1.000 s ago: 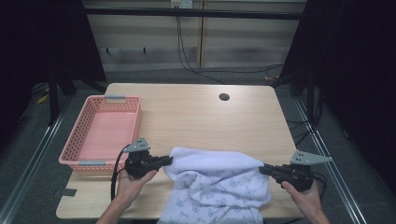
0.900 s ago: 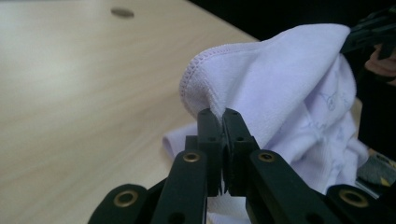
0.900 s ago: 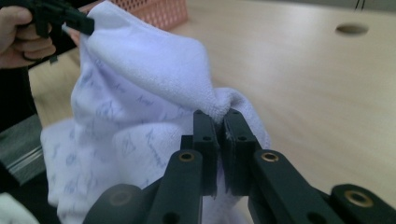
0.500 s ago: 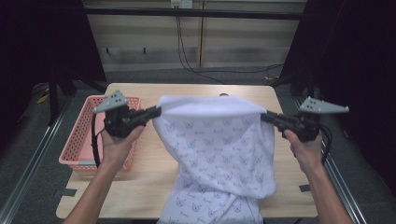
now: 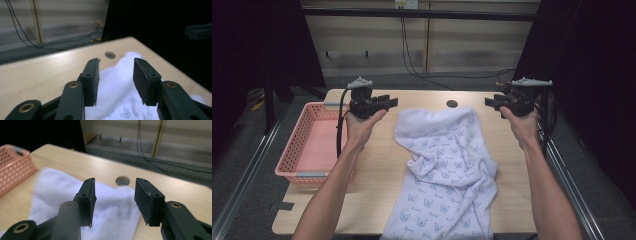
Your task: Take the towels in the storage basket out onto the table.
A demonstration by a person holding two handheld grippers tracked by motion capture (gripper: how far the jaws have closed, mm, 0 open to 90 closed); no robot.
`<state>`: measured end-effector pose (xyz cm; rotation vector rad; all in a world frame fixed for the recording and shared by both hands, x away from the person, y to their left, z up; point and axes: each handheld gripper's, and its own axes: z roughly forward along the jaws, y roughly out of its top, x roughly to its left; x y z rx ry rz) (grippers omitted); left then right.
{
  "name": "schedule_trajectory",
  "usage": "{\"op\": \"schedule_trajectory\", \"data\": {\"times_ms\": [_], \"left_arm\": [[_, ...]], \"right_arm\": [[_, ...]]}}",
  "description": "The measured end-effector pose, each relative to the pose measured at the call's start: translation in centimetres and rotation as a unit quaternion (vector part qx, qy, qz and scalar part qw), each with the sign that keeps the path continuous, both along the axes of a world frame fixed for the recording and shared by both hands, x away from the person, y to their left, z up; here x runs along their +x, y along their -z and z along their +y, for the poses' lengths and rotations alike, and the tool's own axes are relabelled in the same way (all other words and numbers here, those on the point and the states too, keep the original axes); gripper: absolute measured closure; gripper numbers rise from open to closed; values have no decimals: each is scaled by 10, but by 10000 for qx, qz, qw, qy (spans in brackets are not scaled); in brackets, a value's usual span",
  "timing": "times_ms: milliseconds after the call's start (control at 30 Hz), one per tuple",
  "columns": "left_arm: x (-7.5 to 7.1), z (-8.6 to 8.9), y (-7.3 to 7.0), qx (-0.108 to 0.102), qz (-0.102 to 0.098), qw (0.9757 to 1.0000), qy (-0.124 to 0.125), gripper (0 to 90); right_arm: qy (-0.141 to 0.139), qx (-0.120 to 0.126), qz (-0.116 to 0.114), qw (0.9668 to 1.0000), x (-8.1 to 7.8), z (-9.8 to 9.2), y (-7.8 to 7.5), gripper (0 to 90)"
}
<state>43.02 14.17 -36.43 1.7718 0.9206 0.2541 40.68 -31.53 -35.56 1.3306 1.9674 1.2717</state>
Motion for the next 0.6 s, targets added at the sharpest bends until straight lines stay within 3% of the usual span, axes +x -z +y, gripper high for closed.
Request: {"op": "schedule_trajectory", "data": {"times_ms": [67, 133, 167, 200, 233, 267, 300, 333, 367, 400, 433, 467, 500, 533, 567, 600], "left_arm": [[-9, -2, 10, -13, 37, 9999, 123, 572], [-22, -6, 19, 170, 80, 9993, 320, 614], [-28, -6, 23, 155, 103, 9990, 404, 623], [-39, -6, 30, 74, 191, 9979, 608, 658], [-47, -7, 34, 159, 186, 9975, 664, 675], [-60, -7, 42, 208, 174, 9955, 913, 701], [-70, -8, 49, 284, 236, 9943, 998, 741], [-70, -8, 49, 284, 236, 9943, 998, 755], [-87, -9, 62, 323, 385, 9903, 1293, 755], [-100, -12, 73, 524, 435, 9868, 1466, 810], [-107, -14, 82, 503, 556, 9843, 1600, 827], [-118, -19, 94, 726, 606, 9792, 1796, 831], [-118, -19, 94, 726, 606, 9792, 1796, 828], [-123, -22, 101, 788, 640, 9773, 1859, 828], [-128, -27, 112, 778, 830, 9725, 2033, 807], [-131, -30, 117, 898, 841, 9710, 2050, 776]], "right_arm": [[-182, 1, 51, 9998, -11, -3, 12, 515], [-299, 3, 103, 9995, -24, -4, 20, 517], [-417, 22, 69, 9991, -35, -4, 25, 516], [-500, 42, 99, 9987, -43, -3, 28, 517], [-633, 62, 93, 9979, -58, -2, 34, 524], [-716, 54, 131, 9973, -66, -2, 38, 527], [-812, -11, 212, 9965, -81, 0, 45, 528], [-812, -11, 212, 9965, -81, 0, 45, 528], [-897, -24, 216, 9957, -93, 0, 51, 546], [-1014, 76, 335, 9942, -120, 0, 65, 573], [-1074, 167, 346, 9935, -127, -1, 69, 584], [-1148, 248, 406, 9923, -135, 0, 74, 591], [-1148, 248, 406, 9923, -135, 0, 74, 591], [-1166, 240, 436, 9919, -146, 0, 81, 607], [-1190, 261, 503, 9913, -150, 1, 84, 608], [-1271, 205, 588, 9899, -156, 3, 90, 613]]}}
